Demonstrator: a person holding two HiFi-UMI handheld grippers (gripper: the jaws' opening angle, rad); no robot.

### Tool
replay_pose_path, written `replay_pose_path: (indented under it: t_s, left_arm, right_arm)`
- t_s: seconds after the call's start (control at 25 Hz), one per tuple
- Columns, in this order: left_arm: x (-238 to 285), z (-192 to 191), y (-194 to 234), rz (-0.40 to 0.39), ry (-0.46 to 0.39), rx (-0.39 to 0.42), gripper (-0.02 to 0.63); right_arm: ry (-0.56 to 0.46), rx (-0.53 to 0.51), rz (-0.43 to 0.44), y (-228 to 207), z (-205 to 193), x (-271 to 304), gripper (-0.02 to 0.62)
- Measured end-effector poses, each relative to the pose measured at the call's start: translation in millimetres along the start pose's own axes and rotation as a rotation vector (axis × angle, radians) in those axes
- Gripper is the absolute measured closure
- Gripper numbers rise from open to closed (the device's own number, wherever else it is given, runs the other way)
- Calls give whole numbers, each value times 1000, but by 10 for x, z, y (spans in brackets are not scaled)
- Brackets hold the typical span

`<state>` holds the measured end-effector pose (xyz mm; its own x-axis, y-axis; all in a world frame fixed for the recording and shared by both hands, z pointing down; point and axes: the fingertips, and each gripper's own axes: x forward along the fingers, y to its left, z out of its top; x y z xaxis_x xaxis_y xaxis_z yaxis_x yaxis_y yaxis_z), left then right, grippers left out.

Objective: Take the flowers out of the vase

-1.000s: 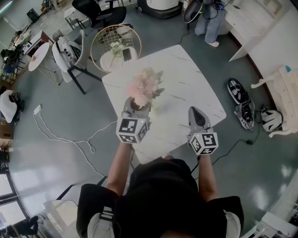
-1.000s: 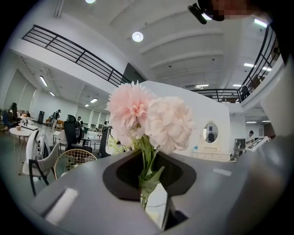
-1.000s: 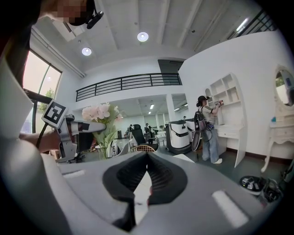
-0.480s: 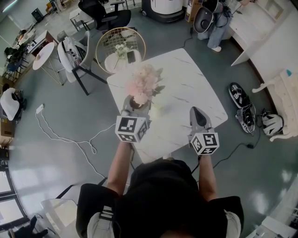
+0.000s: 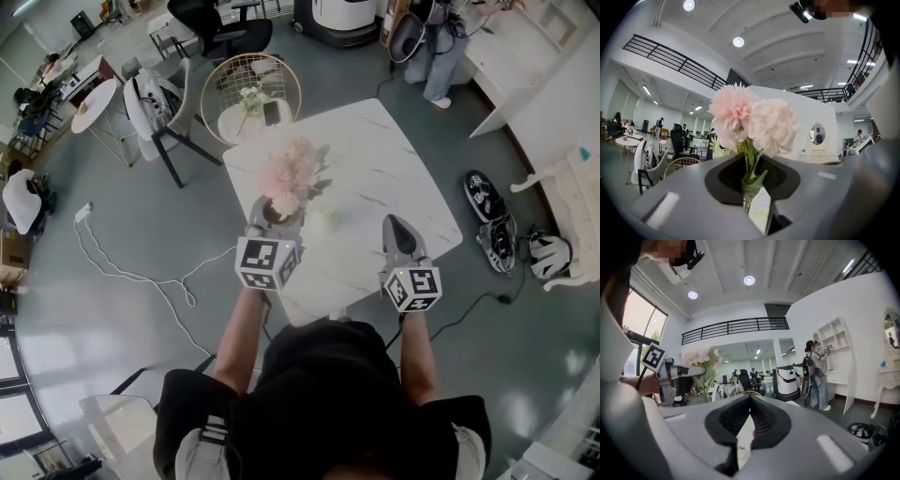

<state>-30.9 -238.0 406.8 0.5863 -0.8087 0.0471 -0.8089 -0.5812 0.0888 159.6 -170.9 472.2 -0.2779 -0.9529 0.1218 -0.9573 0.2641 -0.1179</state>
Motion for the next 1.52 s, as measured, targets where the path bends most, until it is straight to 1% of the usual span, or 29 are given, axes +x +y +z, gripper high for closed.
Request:
replay_pose_path:
  t_s: [0.24,0.6,1.04,1.52]
  left_arm:
    - [-132,-231,20,2,47,-4,532]
    - [-267,-393,14,-7,68,-21,532]
    - [-420,-657,-135,-44,120,-36,532]
    - [-543,-908,-252,-89,155,-37,532]
  right_arm:
    - [3,-7,8,110,-25,-15,592]
    - [4,-11,4,238,-21,-74,592]
    - [4,-14,-17,337,-58,-231,592]
    - [14,-7,-28,456,-160,-290,592]
